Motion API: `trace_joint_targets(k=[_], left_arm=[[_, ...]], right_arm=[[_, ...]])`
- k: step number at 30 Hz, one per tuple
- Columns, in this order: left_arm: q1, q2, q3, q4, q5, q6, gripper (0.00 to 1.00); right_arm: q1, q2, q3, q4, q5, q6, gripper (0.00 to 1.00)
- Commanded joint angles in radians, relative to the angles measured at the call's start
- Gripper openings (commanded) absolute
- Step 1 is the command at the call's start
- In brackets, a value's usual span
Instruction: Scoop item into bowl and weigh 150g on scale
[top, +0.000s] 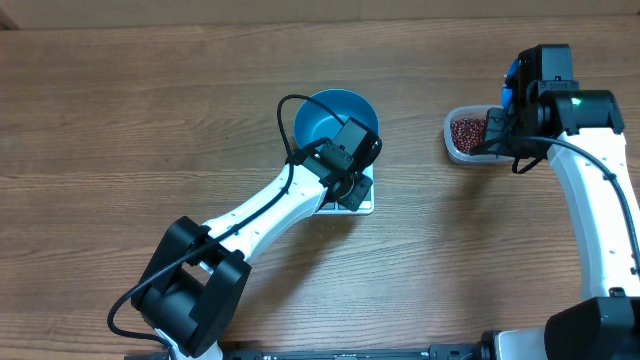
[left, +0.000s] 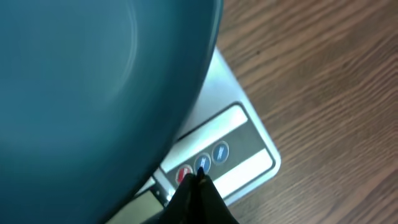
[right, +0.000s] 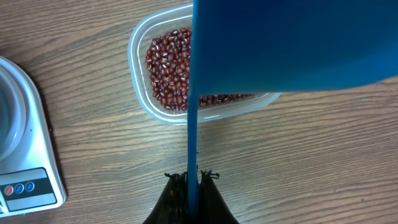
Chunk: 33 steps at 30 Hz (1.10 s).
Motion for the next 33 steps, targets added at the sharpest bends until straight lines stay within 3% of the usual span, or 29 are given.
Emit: trace_joint_targets(k=[1, 33], left_arm=[[-0.002, 0.009, -0.002, 0.009, -0.020, -0.059, 0.04], [-0.002, 0.036, -0.088, 0.074, -0.064, -0.085, 0.04]], right_arm=[[-0.002, -0.003, 0.000, 0.006, 0.014, 0.006, 0.04], [-0.002, -0.003, 0.000, 0.018, 0.014, 0.006, 0.04]])
